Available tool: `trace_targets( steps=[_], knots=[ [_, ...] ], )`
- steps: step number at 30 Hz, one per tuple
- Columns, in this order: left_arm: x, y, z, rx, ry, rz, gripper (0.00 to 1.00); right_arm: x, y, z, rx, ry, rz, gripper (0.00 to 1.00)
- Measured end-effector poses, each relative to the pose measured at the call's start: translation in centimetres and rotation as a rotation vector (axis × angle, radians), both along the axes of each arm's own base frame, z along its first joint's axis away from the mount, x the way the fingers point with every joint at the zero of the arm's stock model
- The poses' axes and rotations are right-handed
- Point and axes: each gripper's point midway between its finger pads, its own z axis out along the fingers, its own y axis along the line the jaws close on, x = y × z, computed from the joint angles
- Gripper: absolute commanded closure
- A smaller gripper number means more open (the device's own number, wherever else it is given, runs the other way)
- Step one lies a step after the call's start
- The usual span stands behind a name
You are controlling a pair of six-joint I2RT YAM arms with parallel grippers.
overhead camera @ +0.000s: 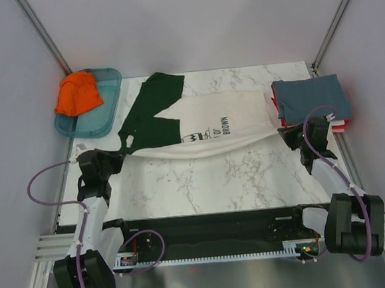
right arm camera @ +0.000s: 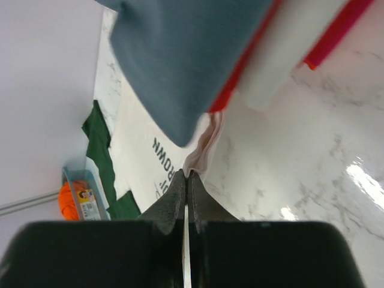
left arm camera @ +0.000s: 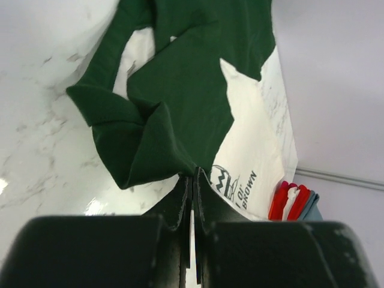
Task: Fold and stack the t-shirts
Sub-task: Fold the tshirt
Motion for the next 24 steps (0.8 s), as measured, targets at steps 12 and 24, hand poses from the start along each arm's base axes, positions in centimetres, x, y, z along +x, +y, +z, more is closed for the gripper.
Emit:
trace_targets(
  steps=[12,24],
  knots=[
    [-6.5,-0.8,-7.4,-0.043,0.262,0.029,0.81,-6.6,-1.1,-5.8,-0.07,0.124,-0.085,0.72],
    [-8.8,0.0,-4.7,0.005,0.246,0.081,0.0,-8.4,-3.1,-3.0,-0.206,0.111,-0.146,0.45]
  ],
)
